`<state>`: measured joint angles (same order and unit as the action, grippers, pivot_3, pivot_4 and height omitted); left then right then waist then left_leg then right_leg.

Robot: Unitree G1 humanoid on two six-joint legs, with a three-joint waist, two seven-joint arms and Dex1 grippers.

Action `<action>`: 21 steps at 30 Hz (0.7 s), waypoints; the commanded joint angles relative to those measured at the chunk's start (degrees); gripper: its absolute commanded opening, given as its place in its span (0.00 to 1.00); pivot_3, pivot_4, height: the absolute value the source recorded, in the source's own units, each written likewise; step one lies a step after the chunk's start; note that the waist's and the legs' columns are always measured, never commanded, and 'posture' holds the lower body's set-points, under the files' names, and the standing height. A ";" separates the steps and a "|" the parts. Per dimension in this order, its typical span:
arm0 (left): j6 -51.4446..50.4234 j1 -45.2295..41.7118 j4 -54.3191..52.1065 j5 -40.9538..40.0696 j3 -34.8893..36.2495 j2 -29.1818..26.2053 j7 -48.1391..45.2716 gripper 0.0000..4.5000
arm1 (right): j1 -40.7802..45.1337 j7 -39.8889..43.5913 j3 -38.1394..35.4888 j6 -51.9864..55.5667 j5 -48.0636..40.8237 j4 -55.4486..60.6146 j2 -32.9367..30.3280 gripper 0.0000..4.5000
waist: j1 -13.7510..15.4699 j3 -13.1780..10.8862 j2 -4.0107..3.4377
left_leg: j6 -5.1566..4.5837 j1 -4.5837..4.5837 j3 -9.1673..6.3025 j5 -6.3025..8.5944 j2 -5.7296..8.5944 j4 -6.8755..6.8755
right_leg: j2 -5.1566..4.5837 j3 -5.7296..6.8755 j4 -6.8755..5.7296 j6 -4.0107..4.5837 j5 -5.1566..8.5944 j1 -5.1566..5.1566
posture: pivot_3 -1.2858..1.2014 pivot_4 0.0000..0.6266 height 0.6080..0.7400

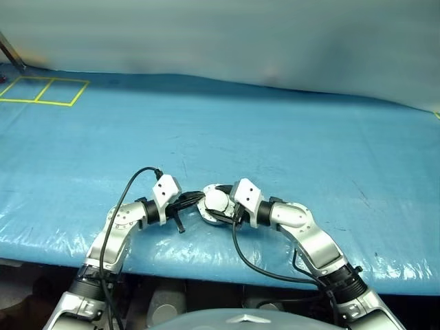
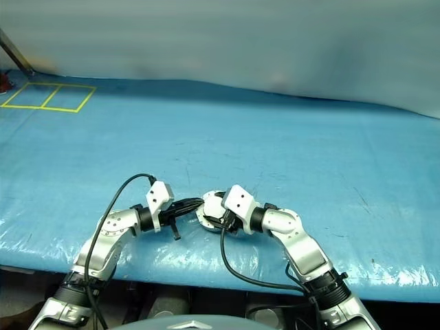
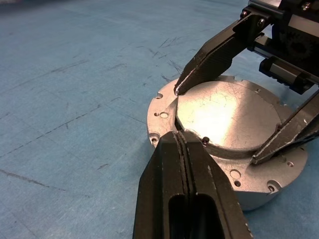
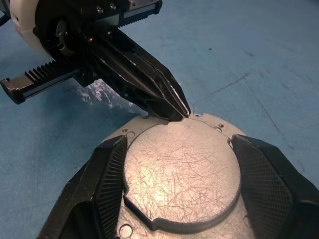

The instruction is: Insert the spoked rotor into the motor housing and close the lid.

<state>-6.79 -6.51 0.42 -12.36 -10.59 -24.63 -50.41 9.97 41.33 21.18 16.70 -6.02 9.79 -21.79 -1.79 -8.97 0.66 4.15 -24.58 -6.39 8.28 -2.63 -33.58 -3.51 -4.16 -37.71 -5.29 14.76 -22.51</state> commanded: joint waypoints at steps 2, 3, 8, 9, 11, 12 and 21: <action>-0.81 2.30 1.30 1.71 -5.48 0.23 -3.42 0.00 | -0.62 0.13 -2.12 2.24 -2.12 0.91 0.27 0.87 | 0.27 0.04 -0.04 | 0.02 -0.01 0.00 0.01 0.00 0.01 | 0.00 0.00 0.02 0.00 0.00 0.00 | 0.52 0.24 1.00; -0.73 2.53 1.09 1.84 -5.72 0.25 -3.59 0.00 | -0.76 -0.29 -2.76 2.27 -2.80 1.42 0.71 0.96 | 0.40 0.04 -0.05 | 0.03 -0.02 0.00 0.02 0.00 0.01 | 0.00 0.00 0.05 0.00 0.00 0.00 | 0.52 0.24 1.00; -0.49 3.24 0.38 2.11 -6.53 0.40 -3.69 0.00 | -1.86 -0.81 -7.48 4.36 -9.23 5.41 3.34 1.00 | 0.62 0.03 -0.05 | 0.04 -0.09 0.00 0.04 0.00 0.02 | -0.01 0.01 0.09 0.00 0.00 -0.02 | 0.52 0.24 1.00; -0.47 3.29 0.34 2.10 -6.63 0.38 -3.69 0.00 | -2.08 -0.91 -8.46 4.73 -10.53 6.18 3.76 1.00 | 0.61 0.03 -0.05 | 0.04 -0.09 -0.01 0.04 0.00 0.02 | -0.01 0.01 0.10 0.00 0.00 -0.02 | 0.52 0.24 1.00; -0.46 3.33 0.31 2.05 -6.76 0.32 -3.67 0.00 | -2.52 -1.58 -10.65 6.10 -13.19 7.56 4.65 1.00 | 0.60 0.03 -0.06 | 0.05 -0.08 -0.01 0.04 0.00 0.01 | -0.01 0.00 0.09 0.00 0.00 -0.03 | 0.52 0.24 1.00; -0.47 3.36 0.25 2.05 -6.82 0.29 -3.63 0.00 | -2.86 -2.06 -12.10 7.24 -15.10 8.32 5.18 1.00 | 0.59 0.03 -0.06 | 0.07 -0.07 -0.01 0.05 0.00 0.01 | -0.01 0.00 0.09 0.00 0.00 -0.02 | 0.52 0.24 1.00; -0.72 3.66 -0.27 2.01 -6.79 0.31 -3.30 0.00 | -6.92 -8.59 -24.15 24.16 -29.47 10.22 4.97 1.00 | 0.66 0.03 -0.09 | 0.10 -0.12 -0.01 0.09 0.00 0.02 | -0.02 0.00 0.15 0.00 0.00 -0.03 | 0.52 0.24 1.00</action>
<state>-5.69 -4.30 -1.82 -12.38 -14.40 -24.16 -53.39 3.34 33.52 -1.17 38.26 -32.26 17.28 -16.62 -1.13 -8.95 0.57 4.24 -24.69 -6.40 8.37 -2.63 -33.54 -3.53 -4.16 -37.55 -5.28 14.76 -22.55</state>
